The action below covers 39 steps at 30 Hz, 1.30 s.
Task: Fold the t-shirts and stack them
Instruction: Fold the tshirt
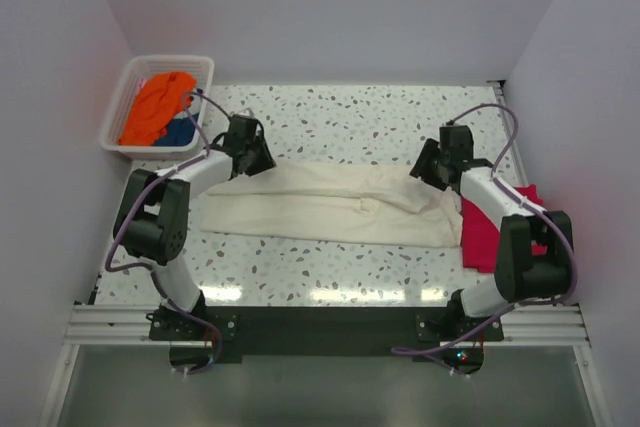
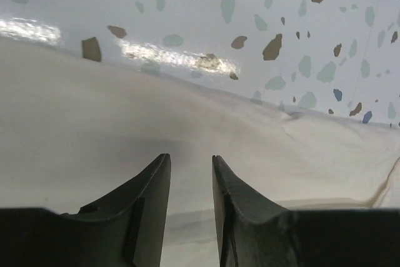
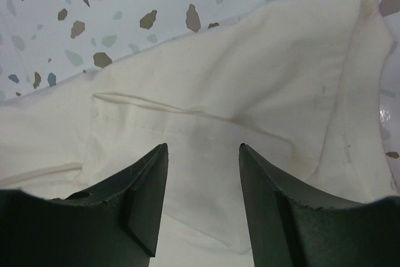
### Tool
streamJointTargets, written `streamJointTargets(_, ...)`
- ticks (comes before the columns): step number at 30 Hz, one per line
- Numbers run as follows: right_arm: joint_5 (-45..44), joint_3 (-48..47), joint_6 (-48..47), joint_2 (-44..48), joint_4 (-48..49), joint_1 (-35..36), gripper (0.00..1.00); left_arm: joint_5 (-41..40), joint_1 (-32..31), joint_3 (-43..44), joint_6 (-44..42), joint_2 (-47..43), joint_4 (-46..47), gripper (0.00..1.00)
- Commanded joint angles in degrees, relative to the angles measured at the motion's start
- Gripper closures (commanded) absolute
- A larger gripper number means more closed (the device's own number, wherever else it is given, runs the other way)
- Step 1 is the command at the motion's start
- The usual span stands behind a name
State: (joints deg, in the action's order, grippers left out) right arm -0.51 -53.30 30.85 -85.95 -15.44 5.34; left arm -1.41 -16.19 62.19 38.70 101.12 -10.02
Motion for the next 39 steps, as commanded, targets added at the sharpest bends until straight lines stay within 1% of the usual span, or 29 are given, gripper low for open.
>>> streamJointTargets(1,-4.05,1.78,-1.23,2.10,-1.43,1.16,0.46,4.66,-2.79,2.41,-2.14,1.97,5.19,0.62)
streamJointTargets(9,-6.69,6.19,-1.67,7.11,-2.22,1.60,0.43,6.16,-7.80,0.30,-0.47,3.56,8.53,0.62)
streamJointTargets(20,-2.74,9.44,0.44,9.14,-1.26,2.21,0.46,8.26,-10.62,-3.30,0.94,1.80,11.08,0.62)
streamJointTargets(23,-1.78,10.23,1.05,9.92,-0.56,2.74,0.51,8.79,-11.06,-4.45,1.20,0.84,12.13,0.62)
streamJointTargets(24,-1.77,10.41,1.23,10.10,-0.21,2.92,0.56,8.97,-11.24,-4.54,1.12,0.66,12.22,0.62)
streamJointTargets(26,-1.42,10.76,1.49,10.19,-0.11,3.09,0.62,9.41,-11.59,-4.89,1.12,0.74,12.39,0.62)
streamJointTargets(27,-1.25,10.85,1.67,10.10,-0.11,3.18,0.68,9.93,-11.59,-4.98,1.20,0.74,12.48,0.62)
streamJointTargets(29,-0.98,10.93,1.67,10.28,-0.29,3.18,0.76,10.46,-11.76,-5.67,1.29,0.66,13.09,0.63)
streamJointTargets(30,-0.63,11.20,1.76,10.54,-0.20,3.18,0.84,10.55,-11.85,-5.94,1.47,0.57,13.27,0.63)
streamJointTargets(31,-0.63,11.37,1.76,11.41,-0.38,3.27,0.87,10.64,-11.94,-6.38,1.64,0.22,13.45,0.63)
streamJointTargets(33,-0.54,11.72,1.76,12.65,-0.99,3.44,0.92,10.81,-11.94,-7.26,1.64,-0.13,13.89,0.63)
streamJointTargets(35,-0.19,11.90,1.58,14.75,-1.43,3.53,0.94,11.08,-12.03,-8.14,1.73,-0.66,14.24,0.63)
streamJointTargets(39,0.42,12.95,1.32,18.71,-2.31,3.71,0.94,11.08,-12.03,-9.55,1.82,-1.80,14.59,0.64)
